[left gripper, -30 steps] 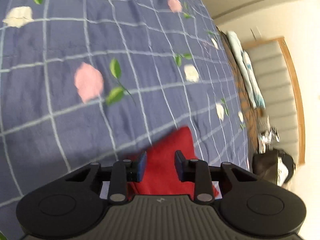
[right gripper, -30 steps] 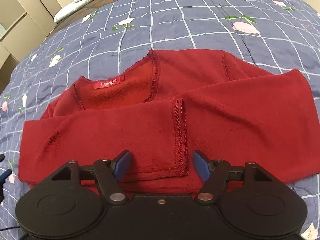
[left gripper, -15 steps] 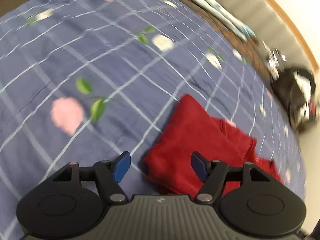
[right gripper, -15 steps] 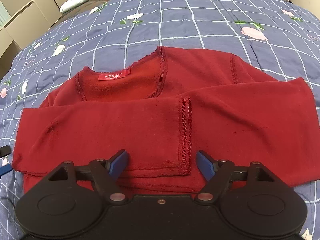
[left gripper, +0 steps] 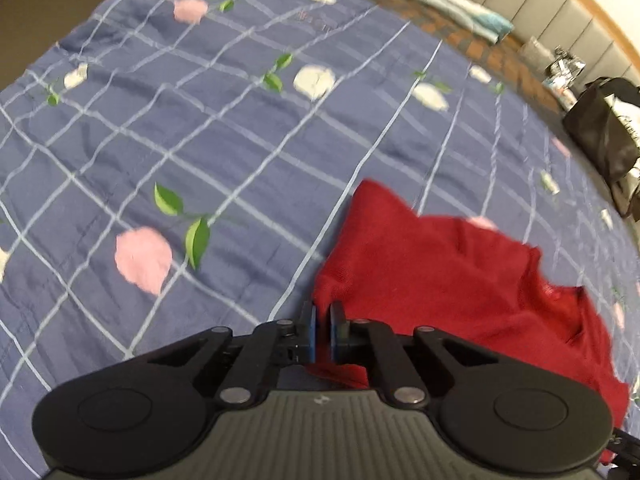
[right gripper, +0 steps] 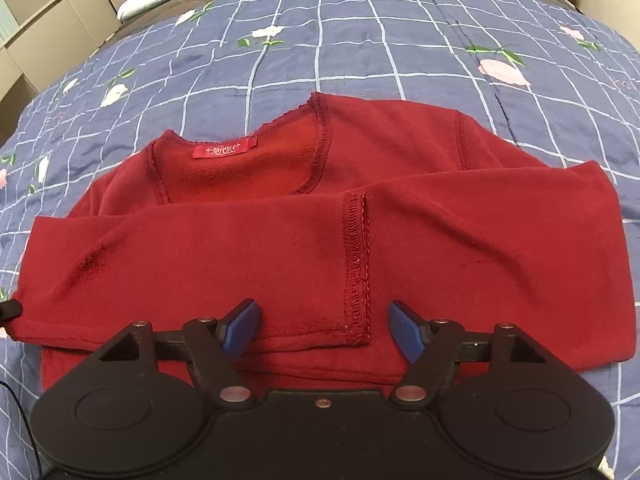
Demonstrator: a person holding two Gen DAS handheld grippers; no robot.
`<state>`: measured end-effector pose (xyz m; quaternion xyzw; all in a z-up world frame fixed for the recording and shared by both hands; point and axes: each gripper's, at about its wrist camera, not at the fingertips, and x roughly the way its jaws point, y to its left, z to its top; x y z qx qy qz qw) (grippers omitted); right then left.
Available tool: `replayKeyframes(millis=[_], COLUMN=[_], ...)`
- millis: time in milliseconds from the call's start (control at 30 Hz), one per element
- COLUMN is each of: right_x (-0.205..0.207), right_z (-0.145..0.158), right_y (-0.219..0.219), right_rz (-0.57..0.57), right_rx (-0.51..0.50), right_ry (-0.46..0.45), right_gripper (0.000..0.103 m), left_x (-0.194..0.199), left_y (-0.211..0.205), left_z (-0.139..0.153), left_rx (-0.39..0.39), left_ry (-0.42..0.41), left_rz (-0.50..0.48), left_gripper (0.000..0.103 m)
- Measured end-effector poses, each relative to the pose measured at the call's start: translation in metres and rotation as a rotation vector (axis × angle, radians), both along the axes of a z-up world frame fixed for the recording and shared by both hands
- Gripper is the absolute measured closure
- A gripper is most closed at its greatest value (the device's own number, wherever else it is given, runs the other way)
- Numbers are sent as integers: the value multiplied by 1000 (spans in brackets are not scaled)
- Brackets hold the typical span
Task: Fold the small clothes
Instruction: 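Fold the held side edge inward over the body and open the left gripper, then move the right gripper toward the opposite side edge of the shirt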
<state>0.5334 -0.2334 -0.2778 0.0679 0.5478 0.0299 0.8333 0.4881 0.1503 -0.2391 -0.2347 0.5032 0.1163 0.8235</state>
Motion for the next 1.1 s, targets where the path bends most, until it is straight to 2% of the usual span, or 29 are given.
replayKeyframes(millis=[67,133,200,267,333,400,500,767,933,1100], right_x=[-2,-7,-18,-31,-47,-66,-99,-185,-226,-260], right_z=[3,7,11,15,19,22,23,19,12,-3], right_y=[-1,-5,-12,-19,-28,-36,-48,-72,-78,-83], right_rz=[-7,-13,-17,-18,-24,-27,-12,45,101,132], right_rx=[-3,-3,4,11,10,10,-6,-42,-76,-125], right_ry=[6,6,8,10,12,19,51,143,207,282], right_gripper=[23,16,14,9,4,3,1,1,1,1], left_x=[-1,-3,-7,-16,-26,-36,-58,-139,-184,-211], left_y=[1,1,1,-4,-8,-13,-21,-46,-59,-68], left_z=[-1,2,6,14,20,25,30,24,13,-5], left_rx=[-16,-35,-38,-13,2,18,43,69,97,136], left_ry=[7,-1,-14,-30,-32,-21,11,158,280,438], left_rz=[10,24,32,25,5,-2,-9,-78,-74,-79], left_gripper=[94,81,47,33,26,15,10,7,6,6])
